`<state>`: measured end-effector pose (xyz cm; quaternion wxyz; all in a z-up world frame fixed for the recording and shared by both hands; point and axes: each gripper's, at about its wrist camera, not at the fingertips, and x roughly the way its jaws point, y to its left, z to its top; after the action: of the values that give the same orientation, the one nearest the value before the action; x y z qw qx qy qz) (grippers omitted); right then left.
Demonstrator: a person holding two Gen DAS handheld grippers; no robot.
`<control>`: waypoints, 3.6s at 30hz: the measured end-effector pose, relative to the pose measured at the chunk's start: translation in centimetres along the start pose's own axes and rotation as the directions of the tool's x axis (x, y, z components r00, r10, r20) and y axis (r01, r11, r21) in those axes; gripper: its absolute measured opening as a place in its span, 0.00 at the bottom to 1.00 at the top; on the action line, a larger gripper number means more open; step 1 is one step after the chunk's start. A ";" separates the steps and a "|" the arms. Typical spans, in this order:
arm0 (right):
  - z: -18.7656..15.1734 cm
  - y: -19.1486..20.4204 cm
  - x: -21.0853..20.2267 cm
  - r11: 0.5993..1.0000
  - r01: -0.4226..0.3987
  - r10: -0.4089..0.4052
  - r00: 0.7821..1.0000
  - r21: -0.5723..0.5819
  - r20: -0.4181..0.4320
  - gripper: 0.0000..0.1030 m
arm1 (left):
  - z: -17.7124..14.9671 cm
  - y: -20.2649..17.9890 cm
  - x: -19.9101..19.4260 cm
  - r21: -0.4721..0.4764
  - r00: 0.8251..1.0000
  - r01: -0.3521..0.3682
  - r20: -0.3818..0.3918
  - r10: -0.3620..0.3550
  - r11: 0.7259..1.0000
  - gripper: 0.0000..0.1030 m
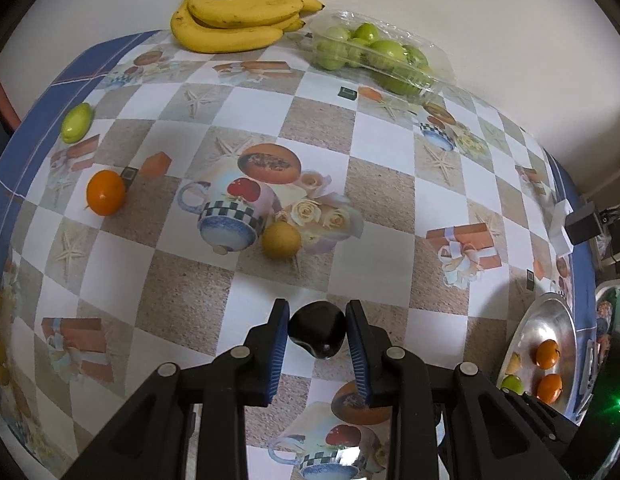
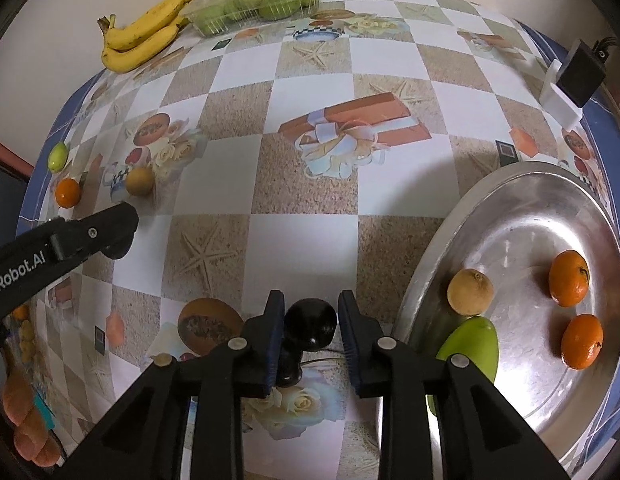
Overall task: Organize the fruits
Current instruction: 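Carry the plum with the right tool while the left tool carries its plum over the bowl, then open the right tool releasing the plum while the left tool releases its plum into the bowl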
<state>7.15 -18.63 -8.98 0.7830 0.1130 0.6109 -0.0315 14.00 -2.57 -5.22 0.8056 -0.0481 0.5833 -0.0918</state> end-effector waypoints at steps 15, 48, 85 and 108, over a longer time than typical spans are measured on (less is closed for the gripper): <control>0.6 -0.8 -3.0 0.997 -0.073 0.069 0.995 0.041 0.075 0.25 | -0.1 -0.7 -1.2 0.014 1.000 0.009 0.029 -0.009 1.000 0.30; 0.7 1.1 0.6 0.992 0.096 -0.092 0.994 -0.079 0.054 0.28 | -0.6 -0.9 -0.4 0.008 1.000 0.015 -0.002 -0.015 1.000 0.30; -2.5 -11.8 -8.7 0.962 -0.002 -0.043 0.986 0.272 0.161 0.28 | -6.6 -12.5 -3.2 0.270 0.998 0.068 -0.005 -0.069 0.960 0.30; -6.8 -15.7 -7.6 0.941 0.008 -0.041 0.995 0.337 0.091 0.29 | -13.9 -19.9 0.4 0.467 0.985 0.112 -0.171 -0.035 0.877 0.30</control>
<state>-4.17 -33.07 -5.38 0.7805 0.2357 0.5592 -0.1503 -0.91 -21.74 -6.28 0.7399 0.1361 0.6026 -0.2661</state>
